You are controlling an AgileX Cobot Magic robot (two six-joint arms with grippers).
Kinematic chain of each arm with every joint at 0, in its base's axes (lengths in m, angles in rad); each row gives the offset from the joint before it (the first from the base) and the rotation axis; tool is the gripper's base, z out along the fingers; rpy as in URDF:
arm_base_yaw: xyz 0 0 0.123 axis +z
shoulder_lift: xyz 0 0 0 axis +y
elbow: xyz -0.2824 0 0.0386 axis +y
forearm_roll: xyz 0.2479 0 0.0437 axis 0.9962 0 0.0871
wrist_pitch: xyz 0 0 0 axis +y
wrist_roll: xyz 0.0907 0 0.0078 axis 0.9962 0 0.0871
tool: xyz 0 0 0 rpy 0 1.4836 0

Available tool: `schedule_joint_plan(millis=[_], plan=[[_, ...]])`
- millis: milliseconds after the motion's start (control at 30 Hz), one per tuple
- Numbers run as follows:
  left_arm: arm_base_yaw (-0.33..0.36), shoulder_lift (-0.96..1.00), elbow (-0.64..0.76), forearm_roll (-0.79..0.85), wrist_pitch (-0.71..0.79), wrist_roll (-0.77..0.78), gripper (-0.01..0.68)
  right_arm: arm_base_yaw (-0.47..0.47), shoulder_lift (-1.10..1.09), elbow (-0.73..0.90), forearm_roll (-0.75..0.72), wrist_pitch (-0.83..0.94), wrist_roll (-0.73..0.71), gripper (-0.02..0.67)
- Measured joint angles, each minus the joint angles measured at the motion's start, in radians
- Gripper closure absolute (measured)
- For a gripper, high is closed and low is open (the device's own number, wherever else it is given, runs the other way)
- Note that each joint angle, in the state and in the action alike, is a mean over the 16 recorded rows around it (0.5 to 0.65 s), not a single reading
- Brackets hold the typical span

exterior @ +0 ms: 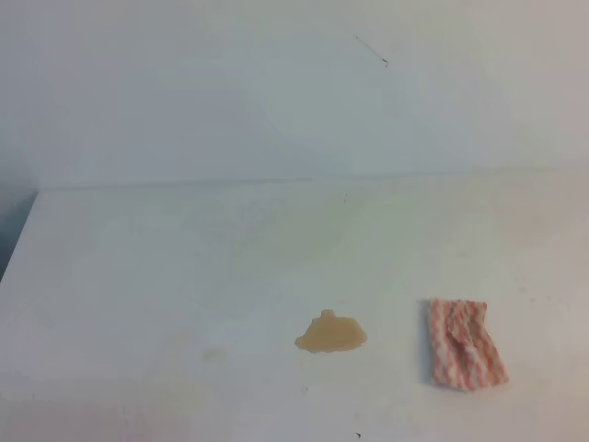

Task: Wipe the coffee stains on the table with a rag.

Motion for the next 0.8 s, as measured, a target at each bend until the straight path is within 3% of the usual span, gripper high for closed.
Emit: schedule_joint_plan(millis=[800], plan=[[0.0, 0.0, 0.0, 0.0, -0.001, 0.0, 0.675, 0.0, -0.002, 0.004, -0.032, -0.16, 0.049, 0.653]])
